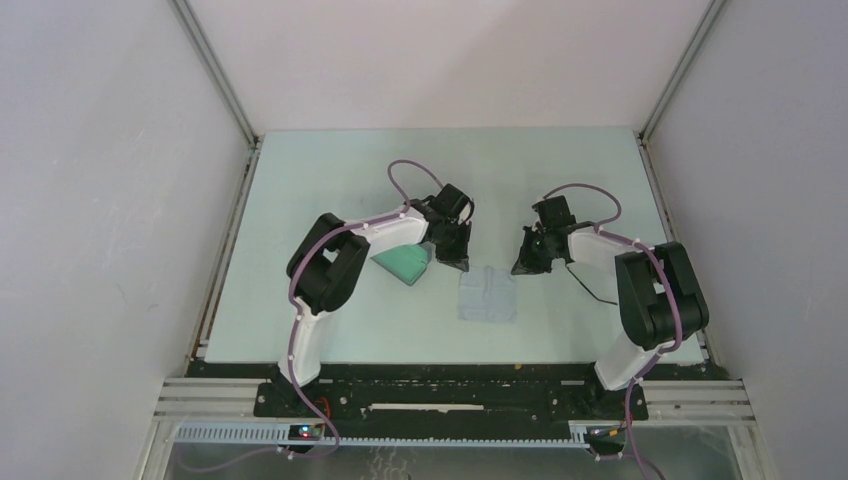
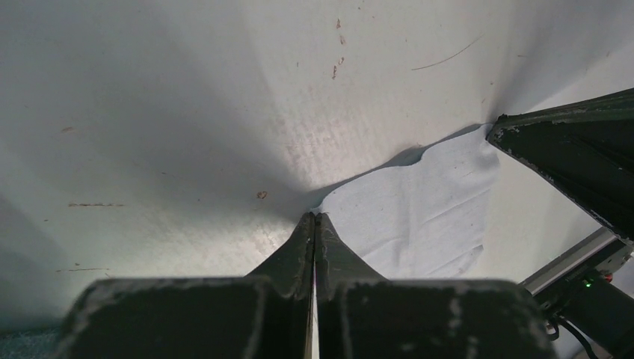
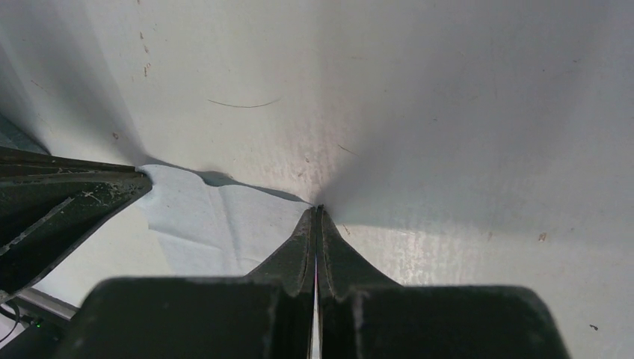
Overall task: Organize the sunglasses
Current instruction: Fold the glasses cleaning cloth at the center of the board.
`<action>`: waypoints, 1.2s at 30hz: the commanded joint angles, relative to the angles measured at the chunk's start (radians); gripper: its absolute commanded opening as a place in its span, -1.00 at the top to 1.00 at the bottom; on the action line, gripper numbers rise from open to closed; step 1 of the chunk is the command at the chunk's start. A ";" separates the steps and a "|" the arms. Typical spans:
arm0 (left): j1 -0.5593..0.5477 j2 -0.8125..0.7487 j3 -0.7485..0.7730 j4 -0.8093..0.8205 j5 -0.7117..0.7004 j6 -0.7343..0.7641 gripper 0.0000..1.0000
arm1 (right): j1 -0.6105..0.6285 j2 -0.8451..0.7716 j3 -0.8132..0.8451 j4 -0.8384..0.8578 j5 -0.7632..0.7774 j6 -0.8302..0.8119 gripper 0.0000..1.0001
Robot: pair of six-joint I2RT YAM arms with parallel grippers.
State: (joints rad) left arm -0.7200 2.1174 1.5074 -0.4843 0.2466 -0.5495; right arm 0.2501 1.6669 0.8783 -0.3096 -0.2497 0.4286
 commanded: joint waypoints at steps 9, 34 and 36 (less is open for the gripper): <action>-0.008 -0.027 0.042 -0.019 -0.038 0.014 1.00 | 0.011 -0.076 0.019 -0.036 0.013 0.002 1.00; -0.061 -0.127 -0.061 -0.020 -0.013 0.064 1.00 | 0.079 -0.171 -0.054 -0.061 0.075 0.013 1.00; -0.067 -0.135 -0.078 -0.012 -0.013 0.063 1.00 | 0.088 -0.182 -0.071 -0.062 0.089 0.019 1.00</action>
State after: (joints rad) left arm -0.7708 2.0457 1.4700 -0.5030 0.2356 -0.5121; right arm 0.3183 1.5375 0.8322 -0.3695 -0.1921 0.4320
